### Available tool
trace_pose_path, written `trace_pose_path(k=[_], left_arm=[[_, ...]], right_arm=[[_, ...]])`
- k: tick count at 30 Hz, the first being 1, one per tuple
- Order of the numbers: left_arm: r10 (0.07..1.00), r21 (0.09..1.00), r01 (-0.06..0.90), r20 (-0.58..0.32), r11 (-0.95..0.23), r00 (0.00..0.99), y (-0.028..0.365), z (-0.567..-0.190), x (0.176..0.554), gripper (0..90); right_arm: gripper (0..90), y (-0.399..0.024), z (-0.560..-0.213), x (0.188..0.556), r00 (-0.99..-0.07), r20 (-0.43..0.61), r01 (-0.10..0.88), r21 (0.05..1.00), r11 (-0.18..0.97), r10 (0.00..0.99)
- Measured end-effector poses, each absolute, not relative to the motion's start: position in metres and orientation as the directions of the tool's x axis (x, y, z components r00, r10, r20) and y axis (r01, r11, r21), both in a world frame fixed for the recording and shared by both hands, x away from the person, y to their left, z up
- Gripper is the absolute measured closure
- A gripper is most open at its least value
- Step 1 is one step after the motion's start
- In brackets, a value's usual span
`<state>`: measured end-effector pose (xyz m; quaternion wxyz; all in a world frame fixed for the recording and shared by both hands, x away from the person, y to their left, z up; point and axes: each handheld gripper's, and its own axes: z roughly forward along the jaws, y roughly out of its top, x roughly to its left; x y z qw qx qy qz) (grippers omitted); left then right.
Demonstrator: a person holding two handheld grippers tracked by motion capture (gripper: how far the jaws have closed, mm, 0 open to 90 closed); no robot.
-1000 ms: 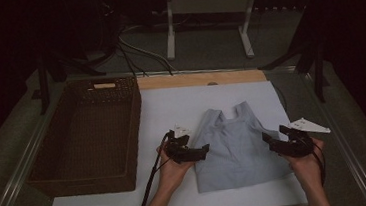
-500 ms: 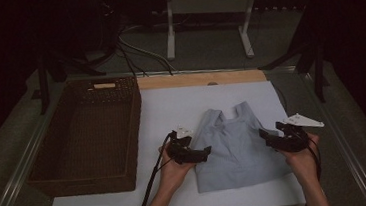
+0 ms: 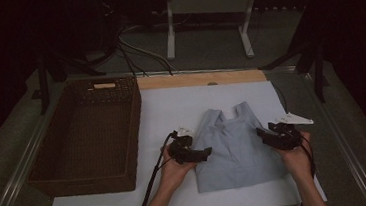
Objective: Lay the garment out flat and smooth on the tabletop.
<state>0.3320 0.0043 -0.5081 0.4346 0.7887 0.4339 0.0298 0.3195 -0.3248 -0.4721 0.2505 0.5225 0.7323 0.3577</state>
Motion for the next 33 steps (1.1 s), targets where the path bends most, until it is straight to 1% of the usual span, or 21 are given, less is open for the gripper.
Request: trace_pose_path(k=[1, 3, 5, 7, 8, 9, 10, 13, 17, 20, 25, 33], left_arm=[[0.709, 0.709, 0.659, -0.329, -0.251, 0.623, 0.004, -0.508, 0.332, 28.0], [0.704, 0.708, 0.661, -0.338, -0.246, 0.624, 0.004, -0.508, 0.333, 37.4], [0.699, 0.705, 0.665, -0.347, -0.246, 0.626, 0.005, -0.507, 0.333, 53.4], [0.701, 0.710, 0.661, -0.342, -0.243, 0.626, 0.005, -0.506, 0.332, 67.9], [0.701, 0.708, 0.664, -0.348, -0.238, 0.622, 0.006, -0.504, 0.331, 73.6], [0.693, 0.709, 0.667, -0.363, -0.228, 0.623, 0.007, -0.502, 0.330, 77.1], [0.690, 0.716, 0.659, -0.359, -0.228, 0.629, 0.007, -0.500, 0.329, 80.0], [0.682, 0.733, 0.636, -0.337, -0.242, 0.649, 0.010, -0.493, 0.323, 83.0], [0.682, 0.736, 0.636, -0.343, -0.232, 0.646, 0.015, -0.487, 0.320, 83.3], [0.689, 0.739, 0.630, -0.329, -0.238, 0.646, 0.019, -0.484, 0.318, 83.4], [0.700, 0.736, 0.636, -0.327, -0.232, 0.634, 0.025, -0.483, 0.319, 83.4], [0.744, 0.740, 0.641, -0.308, -0.204, 0.593, 0.043, -0.479, 0.324, 84.2]], right_arm=[[54.4, -0.324, -0.473, 0.320, -0.327, 0.001, 0.590, 0.782, 0.204, 0.945], [60.4, -0.323, -0.474, 0.320, -0.334, 0.000, 0.593, 0.777, 0.211, 0.942], [67.9, -0.323, -0.474, 0.321, -0.335, -0.008, 0.601, 0.768, 0.220, 0.942], [78.1, -0.322, -0.475, 0.321, -0.346, -0.007, 0.605, 0.762, 0.229, 0.938], [82.9, -0.322, -0.475, 0.320, -0.348, -0.010, 0.609, 0.758, 0.234, 0.937], [85.0, -0.322, -0.475, 0.320, -0.350, -0.013, 0.610, 0.756, 0.239, 0.937], [85.8, -0.322, -0.475, 0.319, -0.351, -0.014, 0.610, 0.755, 0.240, 0.936], [86.4, -0.322, -0.473, 0.316, -0.352, -0.012, 0.603, 0.762, 0.236, 0.936], [86.6, -0.321, -0.470, 0.311, -0.355, -0.012, 0.591, 0.772, 0.235, 0.935], [86.6, -0.320, -0.468, 0.309, -0.359, -0.006, 0.587, 0.776, 0.230, 0.933], [86.7, -0.319, -0.465, 0.307, -0.366, -0.002, 0.580, 0.782, 0.230, 0.931], [87.3, -0.316, -0.462, 0.308, -0.371, 0.012, 0.572, 0.791, 0.218, 0.929]])
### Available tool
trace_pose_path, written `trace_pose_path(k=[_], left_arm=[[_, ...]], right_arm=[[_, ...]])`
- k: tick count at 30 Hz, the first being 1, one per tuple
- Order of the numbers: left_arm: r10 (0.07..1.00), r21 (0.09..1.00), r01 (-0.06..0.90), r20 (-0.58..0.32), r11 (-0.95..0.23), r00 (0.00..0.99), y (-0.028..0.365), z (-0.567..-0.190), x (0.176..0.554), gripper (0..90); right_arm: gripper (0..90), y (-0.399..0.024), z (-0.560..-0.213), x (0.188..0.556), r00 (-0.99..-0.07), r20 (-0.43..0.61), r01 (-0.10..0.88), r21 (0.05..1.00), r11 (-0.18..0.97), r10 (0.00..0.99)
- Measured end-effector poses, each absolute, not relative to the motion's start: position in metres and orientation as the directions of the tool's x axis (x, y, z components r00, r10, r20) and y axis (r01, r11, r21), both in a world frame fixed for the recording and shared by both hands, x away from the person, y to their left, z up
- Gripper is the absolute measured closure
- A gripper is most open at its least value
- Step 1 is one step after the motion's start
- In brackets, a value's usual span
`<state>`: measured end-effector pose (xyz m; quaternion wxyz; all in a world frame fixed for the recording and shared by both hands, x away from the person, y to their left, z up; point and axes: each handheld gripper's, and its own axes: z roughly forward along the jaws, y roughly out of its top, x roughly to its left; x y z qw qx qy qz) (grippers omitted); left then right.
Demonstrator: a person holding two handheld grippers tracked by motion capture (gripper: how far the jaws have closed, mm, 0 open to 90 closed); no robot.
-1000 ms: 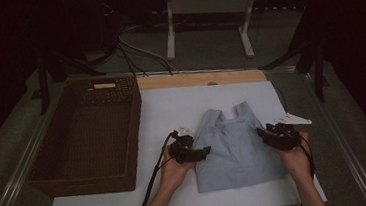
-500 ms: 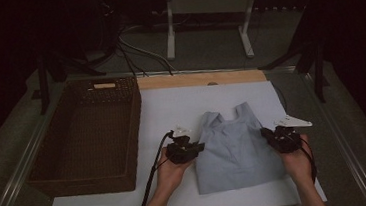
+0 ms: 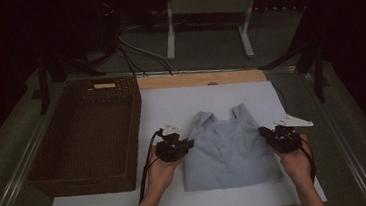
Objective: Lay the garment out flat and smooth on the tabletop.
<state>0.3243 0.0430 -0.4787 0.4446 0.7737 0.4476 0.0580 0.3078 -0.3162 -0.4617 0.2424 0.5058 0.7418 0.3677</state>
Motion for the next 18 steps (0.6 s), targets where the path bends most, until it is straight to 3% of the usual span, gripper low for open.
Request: trace_pose_path(k=[12, 13, 18], left_arm=[[0.772, 0.740, 0.649, -0.304, -0.178, 0.559, 0.0476, -0.4793, 0.3295, 84.4], [0.773, 0.741, 0.646, -0.297, -0.184, 0.561, 0.0470, -0.4793, 0.3292, 84.4], [0.775, 0.744, 0.644, -0.299, -0.175, 0.556, 0.0465, -0.4784, 0.3294, 84.3]], right_arm=[[87.2, -0.3194, -0.4598, 0.3157, -0.309, -0.013, 0.577, 0.793, 0.198, 0.951], [85.2, -0.3184, -0.4605, 0.3152, -0.312, -0.018, 0.578, 0.790, 0.205, 0.950], [58.8, -0.3157, -0.4629, 0.3129, -0.346, -0.003, 0.584, 0.782, 0.218, 0.938]])
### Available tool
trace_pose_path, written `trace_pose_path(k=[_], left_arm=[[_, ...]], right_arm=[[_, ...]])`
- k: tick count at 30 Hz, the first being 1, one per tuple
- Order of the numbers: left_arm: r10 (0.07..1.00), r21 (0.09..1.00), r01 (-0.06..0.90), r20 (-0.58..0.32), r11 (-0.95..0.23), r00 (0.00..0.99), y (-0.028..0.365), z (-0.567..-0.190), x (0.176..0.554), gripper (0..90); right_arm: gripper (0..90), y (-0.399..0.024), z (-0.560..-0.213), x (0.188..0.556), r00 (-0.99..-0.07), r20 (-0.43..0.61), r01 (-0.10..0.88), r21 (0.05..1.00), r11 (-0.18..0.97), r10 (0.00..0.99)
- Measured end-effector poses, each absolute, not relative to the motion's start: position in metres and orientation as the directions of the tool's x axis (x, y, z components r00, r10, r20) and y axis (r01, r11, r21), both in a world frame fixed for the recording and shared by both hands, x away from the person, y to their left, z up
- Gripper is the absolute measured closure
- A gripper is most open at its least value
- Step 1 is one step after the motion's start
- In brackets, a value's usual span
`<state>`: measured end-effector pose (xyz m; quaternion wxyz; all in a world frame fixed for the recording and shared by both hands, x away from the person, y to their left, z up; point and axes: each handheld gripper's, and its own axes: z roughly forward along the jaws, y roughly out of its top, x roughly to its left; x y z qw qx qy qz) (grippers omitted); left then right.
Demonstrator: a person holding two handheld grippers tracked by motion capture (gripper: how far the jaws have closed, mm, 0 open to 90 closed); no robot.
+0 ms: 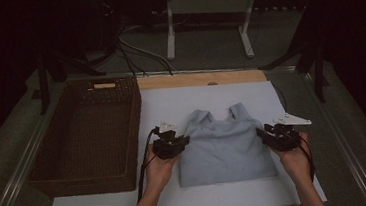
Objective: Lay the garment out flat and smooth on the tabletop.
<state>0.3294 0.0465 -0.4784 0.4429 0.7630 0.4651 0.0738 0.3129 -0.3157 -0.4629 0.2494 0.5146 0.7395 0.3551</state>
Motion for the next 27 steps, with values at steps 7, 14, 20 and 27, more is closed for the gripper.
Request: trace_pose_path(k=[7, 14, 20, 27], left_arm=[[0.783, 0.747, 0.643, -0.297, -0.166, 0.547, 0.047, -0.477, 0.333, 84.4], [0.803, 0.751, 0.647, -0.300, -0.135, 0.515, 0.054, -0.474, 0.338, 84.5], [0.816, 0.761, 0.639, -0.296, -0.113, 0.497, 0.057, -0.468, 0.342, 84.7], [0.821, 0.771, 0.629, -0.295, -0.097, 0.489, 0.056, -0.467, 0.346, 85.0]], right_arm=[[41.8, -0.315, -0.470, 0.315, -0.341, -0.009, 0.605, 0.763, 0.227, 0.940], [57.8, -0.309, -0.473, 0.316, -0.374, -0.001, 0.611, 0.752, 0.248, 0.927], [85.4, -0.308, -0.470, 0.314, -0.407, -0.013, 0.591, 0.758, 0.275, 0.913], [86.2, -0.322, -0.466, 0.313, -0.322, 0.009, 0.586, 0.787, 0.192, 0.947]])
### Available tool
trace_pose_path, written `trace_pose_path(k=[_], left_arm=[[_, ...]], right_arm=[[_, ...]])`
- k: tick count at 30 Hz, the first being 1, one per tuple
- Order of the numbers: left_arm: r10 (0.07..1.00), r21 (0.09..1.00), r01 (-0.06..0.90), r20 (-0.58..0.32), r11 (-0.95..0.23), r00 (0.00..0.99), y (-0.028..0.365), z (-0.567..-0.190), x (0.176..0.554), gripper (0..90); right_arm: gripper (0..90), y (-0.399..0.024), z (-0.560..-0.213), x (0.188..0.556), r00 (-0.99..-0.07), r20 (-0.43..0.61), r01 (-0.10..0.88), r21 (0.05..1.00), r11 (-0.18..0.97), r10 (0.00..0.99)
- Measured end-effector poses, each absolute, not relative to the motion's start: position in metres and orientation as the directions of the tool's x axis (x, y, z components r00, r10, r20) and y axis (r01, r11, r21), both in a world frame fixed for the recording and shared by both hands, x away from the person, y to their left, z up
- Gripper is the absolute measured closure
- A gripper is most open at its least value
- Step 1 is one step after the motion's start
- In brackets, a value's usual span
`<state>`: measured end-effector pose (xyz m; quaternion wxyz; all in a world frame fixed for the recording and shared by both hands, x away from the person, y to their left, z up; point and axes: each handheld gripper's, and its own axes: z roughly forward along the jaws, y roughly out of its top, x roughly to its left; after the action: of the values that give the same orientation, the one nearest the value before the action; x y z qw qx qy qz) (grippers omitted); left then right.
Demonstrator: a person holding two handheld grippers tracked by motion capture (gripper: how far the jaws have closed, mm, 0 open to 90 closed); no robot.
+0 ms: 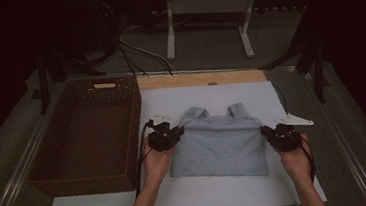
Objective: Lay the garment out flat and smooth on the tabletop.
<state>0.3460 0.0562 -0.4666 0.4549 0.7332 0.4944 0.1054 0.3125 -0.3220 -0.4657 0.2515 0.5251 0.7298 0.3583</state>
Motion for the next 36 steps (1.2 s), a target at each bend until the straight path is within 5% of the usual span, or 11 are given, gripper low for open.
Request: trace_pose_path(k=[9, 12, 19, 26, 36], left_arm=[[0.818, 0.764, 0.632, -0.278, -0.129, 0.503, 0.050, -0.473, 0.348, 83.6], [0.807, 0.766, 0.628, -0.281, -0.138, 0.519, 0.050, -0.473, 0.348, 65.5], [0.795, 0.784, 0.609, -0.293, -0.118, 0.531, 0.052, -0.474, 0.345, 33.5], [0.771, 0.801, 0.579, -0.272, -0.150, 0.576, 0.050, -0.473, 0.339, 10.1], [0.754, 0.810, 0.563, -0.265, -0.164, 0.601, 0.051, -0.475, 0.333, 4.2]], right_arm=[[85.5, -0.316, -0.470, 0.315, -0.301, -0.034, 0.594, 0.775, 0.215, 0.953], [79.2, -0.314, -0.470, 0.315, -0.298, -0.031, 0.599, 0.772, 0.212, 0.954], [38.2, -0.308, -0.468, 0.309, -0.287, -0.059, 0.605, 0.763, 0.228, 0.956], [29.2, -0.304, -0.468, 0.300, -0.308, -0.046, 0.600, 0.765, 0.232, 0.950], [29.0, -0.299, -0.480, 0.285, -0.334, -0.011, 0.626, 0.744, 0.231, 0.943]])
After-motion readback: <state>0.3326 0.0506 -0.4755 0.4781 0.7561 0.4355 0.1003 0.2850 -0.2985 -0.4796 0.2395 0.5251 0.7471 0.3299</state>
